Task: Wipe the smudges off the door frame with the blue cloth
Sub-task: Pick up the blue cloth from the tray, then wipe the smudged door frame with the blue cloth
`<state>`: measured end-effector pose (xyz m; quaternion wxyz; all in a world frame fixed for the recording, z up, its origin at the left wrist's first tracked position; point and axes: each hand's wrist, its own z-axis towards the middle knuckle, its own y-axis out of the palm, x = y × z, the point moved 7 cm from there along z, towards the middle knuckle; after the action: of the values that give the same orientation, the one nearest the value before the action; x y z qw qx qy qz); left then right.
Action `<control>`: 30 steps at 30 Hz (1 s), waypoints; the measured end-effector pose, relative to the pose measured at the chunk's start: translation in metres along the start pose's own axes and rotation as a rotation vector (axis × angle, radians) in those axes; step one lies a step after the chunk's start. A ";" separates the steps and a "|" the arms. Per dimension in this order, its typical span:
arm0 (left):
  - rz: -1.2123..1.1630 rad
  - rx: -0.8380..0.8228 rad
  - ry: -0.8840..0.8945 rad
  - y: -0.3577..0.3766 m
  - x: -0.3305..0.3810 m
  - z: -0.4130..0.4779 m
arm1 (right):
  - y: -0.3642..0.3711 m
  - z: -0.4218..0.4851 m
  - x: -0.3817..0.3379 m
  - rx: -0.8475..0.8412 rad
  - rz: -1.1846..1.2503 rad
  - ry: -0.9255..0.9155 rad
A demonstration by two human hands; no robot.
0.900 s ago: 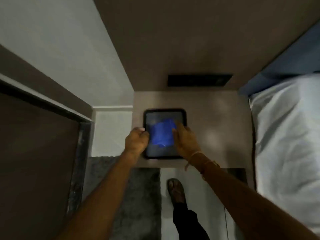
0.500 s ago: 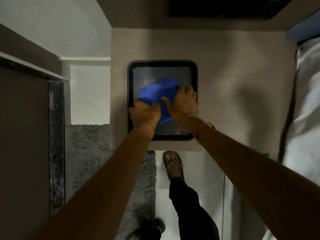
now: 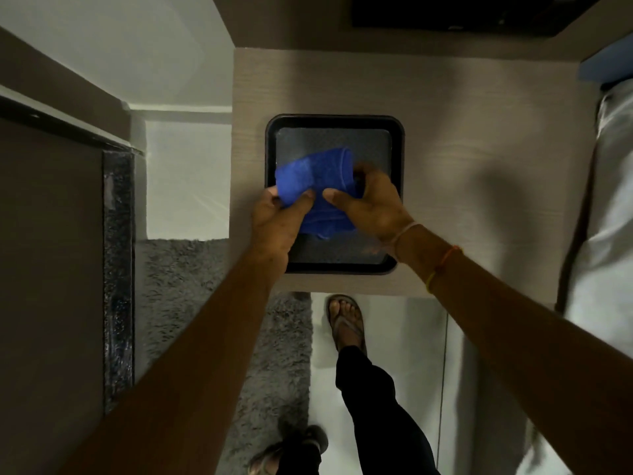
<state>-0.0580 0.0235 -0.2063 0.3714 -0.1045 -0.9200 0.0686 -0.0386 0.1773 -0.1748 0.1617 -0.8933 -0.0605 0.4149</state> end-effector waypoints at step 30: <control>0.145 1.122 0.957 -0.568 0.176 -0.714 | 0.281 -0.681 -0.503 -0.417 0.105 -1.804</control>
<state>0.2359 -0.4494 0.5380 0.7239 0.0221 -0.4749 0.5000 0.1465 -0.3719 0.5039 -0.1297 -0.2452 -0.1963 0.9405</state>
